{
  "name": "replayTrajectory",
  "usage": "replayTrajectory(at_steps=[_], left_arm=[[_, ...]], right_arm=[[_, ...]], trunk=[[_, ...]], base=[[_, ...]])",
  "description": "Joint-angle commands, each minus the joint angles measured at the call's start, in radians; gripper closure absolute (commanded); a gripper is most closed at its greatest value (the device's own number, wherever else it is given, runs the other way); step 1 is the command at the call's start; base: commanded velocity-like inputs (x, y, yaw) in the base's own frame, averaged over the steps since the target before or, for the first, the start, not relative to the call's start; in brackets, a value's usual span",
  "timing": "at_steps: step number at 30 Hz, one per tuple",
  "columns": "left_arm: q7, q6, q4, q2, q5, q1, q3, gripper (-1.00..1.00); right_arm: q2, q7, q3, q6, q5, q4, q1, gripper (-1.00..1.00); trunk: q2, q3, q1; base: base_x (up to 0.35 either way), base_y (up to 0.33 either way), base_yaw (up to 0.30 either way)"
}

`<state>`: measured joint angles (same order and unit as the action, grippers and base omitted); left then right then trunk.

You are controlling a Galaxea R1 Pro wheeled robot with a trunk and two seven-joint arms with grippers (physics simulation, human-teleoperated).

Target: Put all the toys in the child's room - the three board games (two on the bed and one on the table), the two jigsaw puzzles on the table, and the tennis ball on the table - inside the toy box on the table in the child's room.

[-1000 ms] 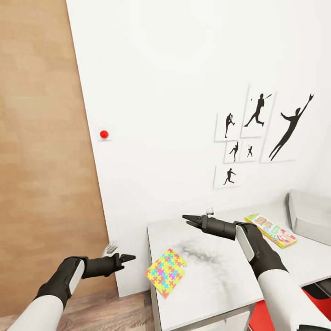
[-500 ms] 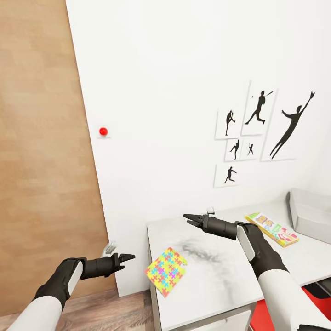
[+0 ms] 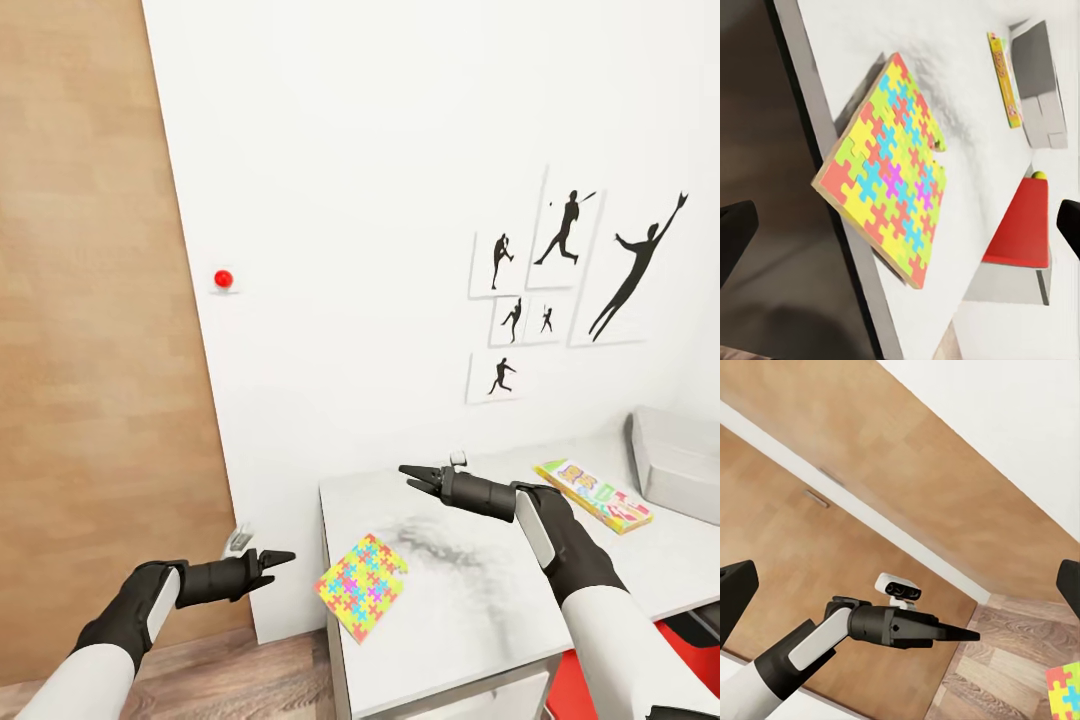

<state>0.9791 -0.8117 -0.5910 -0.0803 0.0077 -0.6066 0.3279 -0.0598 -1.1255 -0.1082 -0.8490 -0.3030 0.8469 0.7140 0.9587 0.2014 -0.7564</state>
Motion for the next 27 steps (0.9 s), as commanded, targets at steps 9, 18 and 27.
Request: replayTrajectory(at_steps=[9, 18, 27], left_arm=[[0.025, -0.009, 0.000, 0.000, 0.000, -0.001, 0.002, -1.00], [0.028, -0.009, 0.000, -0.001, 0.000, -0.001, 0.002, -1.00], [0.029, -0.009, 0.000, 0.000, 0.000, -0.001, 0.002, -1.00]], right_arm=[[0.000, -0.002, -0.010, -0.005, -0.003, 0.000, 0.001, -1.00], [0.000, -0.002, -0.017, -0.005, -0.004, 0.000, 0.001, -1.00], [0.000, -0.002, -0.019, -0.005, -0.004, 0.000, 0.001, -1.00]], trunk=[[0.064, 0.030, -0.035], [0.127, 0.058, -0.069], [0.190, 0.086, -0.104]], base=[[0.000, 0.000, 0.000], [0.000, 0.000, 0.000], [0.000, 0.000, 0.000]])
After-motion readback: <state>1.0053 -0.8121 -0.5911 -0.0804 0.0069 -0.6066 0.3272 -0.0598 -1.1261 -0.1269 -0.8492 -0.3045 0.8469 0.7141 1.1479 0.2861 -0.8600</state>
